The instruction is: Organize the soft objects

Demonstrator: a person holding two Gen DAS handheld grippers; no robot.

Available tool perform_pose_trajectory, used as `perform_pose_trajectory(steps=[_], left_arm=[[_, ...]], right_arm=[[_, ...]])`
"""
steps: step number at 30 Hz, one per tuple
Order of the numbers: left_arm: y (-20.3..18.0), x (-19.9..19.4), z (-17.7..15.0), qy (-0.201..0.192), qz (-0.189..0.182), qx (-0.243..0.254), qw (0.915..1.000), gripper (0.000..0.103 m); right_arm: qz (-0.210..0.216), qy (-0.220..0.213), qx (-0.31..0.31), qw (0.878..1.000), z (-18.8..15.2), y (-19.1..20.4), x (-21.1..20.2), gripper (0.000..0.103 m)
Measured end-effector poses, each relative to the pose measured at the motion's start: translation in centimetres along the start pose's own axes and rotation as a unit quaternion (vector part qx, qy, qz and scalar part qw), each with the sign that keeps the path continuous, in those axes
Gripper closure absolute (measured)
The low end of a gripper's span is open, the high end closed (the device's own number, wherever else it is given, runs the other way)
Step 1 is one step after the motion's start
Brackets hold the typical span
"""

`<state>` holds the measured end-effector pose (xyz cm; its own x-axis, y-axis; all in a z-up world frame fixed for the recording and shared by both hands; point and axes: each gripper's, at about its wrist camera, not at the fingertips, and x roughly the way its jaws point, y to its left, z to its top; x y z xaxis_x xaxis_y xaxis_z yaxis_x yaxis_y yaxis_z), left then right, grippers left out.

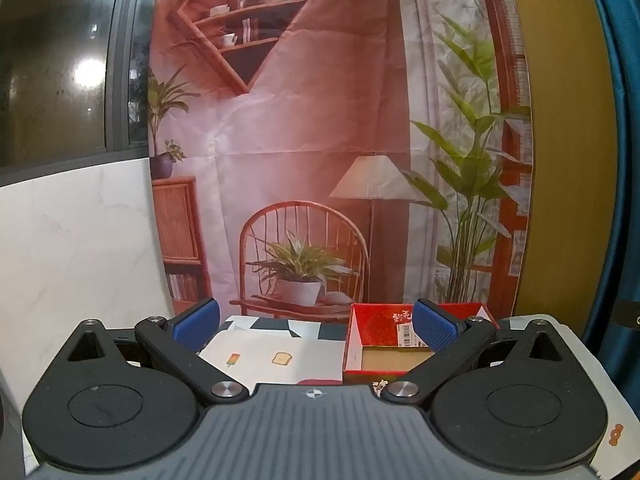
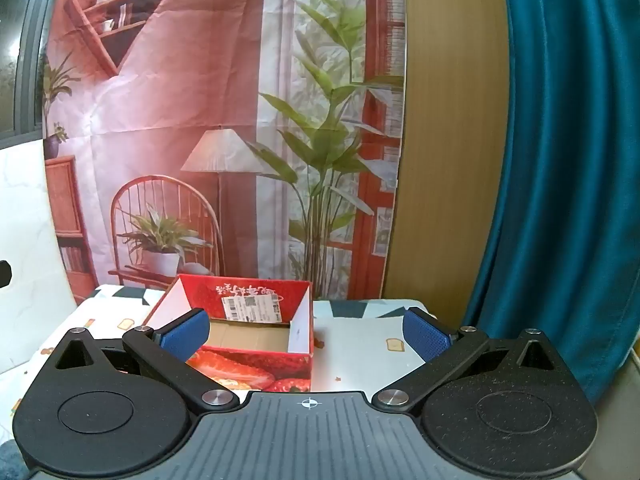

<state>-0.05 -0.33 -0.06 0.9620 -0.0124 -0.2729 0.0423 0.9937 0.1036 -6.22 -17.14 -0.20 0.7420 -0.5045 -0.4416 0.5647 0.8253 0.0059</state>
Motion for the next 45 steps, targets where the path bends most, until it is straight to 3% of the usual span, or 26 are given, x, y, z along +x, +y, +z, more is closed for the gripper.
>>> perform_pose_trajectory(steps=[45], left_arm=[[0.42, 0.39, -0.08, 0.009, 0.002, -0.026, 0.9996, 0.000]], right_arm=[[0.000, 0.000, -0.003, 1.000, 0.15, -0.06, 0.12, 0.000]])
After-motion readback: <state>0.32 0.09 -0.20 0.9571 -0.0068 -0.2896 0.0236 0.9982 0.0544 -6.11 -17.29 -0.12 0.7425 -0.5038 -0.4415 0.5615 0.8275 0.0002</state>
